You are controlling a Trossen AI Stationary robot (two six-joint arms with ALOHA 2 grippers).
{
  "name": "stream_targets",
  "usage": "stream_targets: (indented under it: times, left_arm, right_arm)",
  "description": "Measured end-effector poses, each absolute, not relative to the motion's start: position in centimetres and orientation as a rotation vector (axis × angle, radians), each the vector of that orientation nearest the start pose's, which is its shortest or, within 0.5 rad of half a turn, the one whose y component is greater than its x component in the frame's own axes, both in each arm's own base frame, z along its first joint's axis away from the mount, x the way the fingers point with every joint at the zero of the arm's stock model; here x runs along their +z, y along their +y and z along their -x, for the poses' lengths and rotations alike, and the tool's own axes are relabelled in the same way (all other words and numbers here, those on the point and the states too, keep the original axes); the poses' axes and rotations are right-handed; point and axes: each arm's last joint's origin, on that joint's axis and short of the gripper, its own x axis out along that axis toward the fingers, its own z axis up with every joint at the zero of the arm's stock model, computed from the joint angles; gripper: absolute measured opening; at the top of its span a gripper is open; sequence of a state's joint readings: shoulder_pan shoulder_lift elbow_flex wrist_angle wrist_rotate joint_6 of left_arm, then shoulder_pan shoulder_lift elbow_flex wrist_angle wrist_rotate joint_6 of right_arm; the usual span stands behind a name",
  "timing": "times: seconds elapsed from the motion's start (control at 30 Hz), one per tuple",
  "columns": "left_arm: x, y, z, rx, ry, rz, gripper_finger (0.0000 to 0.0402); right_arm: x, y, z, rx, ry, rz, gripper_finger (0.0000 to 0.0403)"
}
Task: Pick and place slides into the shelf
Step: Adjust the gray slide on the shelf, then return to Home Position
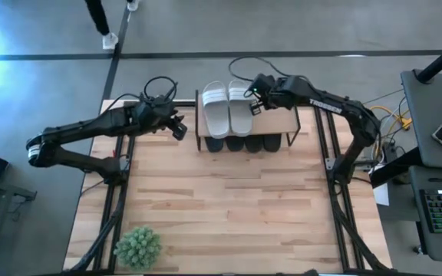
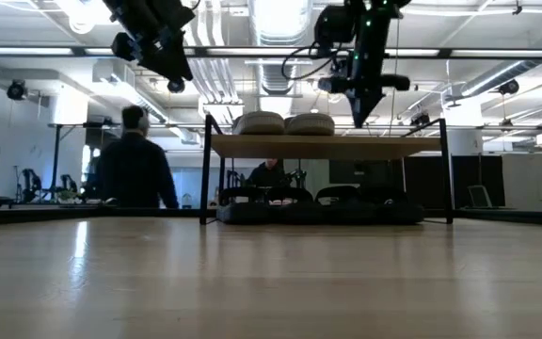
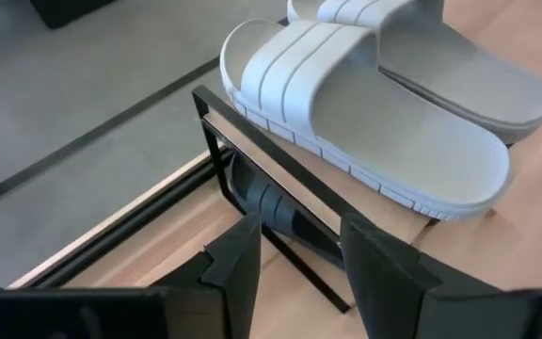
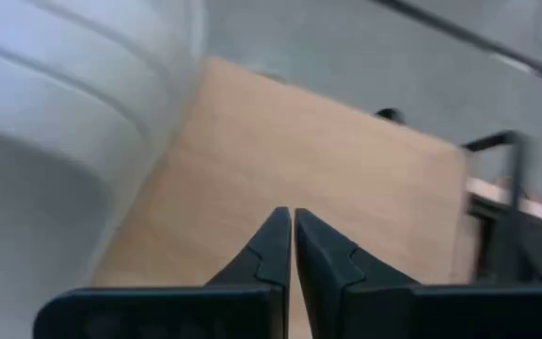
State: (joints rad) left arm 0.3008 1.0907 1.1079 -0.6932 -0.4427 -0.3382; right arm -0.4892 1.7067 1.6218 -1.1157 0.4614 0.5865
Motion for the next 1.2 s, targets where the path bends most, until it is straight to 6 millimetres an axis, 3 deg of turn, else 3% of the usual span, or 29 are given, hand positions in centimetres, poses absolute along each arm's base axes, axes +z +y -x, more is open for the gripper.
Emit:
stream_targets:
  times: [0.4, 0.57, 0.83, 1.0, 1.2]
  left_arm:
    - [33.9, 7.4, -19.6, 0.829, 0.550, 0.282, 0.0134]
    - [33.8, 7.4, -19.6, 0.829, 0.556, 0.281, 0.0134]
    - [33.7, 7.4, -19.8, 0.829, 0.562, 0.280, 0.0134]
    - [33.7, 7.4, -19.8, 0.828, 0.561, 0.280, 0.0134]
    - [34.0, 7.3, -19.6, 0.792, 0.553, 0.297, 0.0134]
  right_arm:
    - [28.6, -18.9, -31.9, -1.048, 0.985, -0.508, 0.0011]
    - [28.6, -18.7, -32.6, -0.902, 0.976, -0.535, 0.0011]
    - [28.7, -18.5, -33.0, -0.885, 0.953, -0.531, 0.0012]
    - [29.7, -18.0, -32.2, -0.922, 0.957, -0.483, 0.0013]
    - [33.3, -16.1, -30.4, -0.932, 0.893, -0.414, 0.0013]
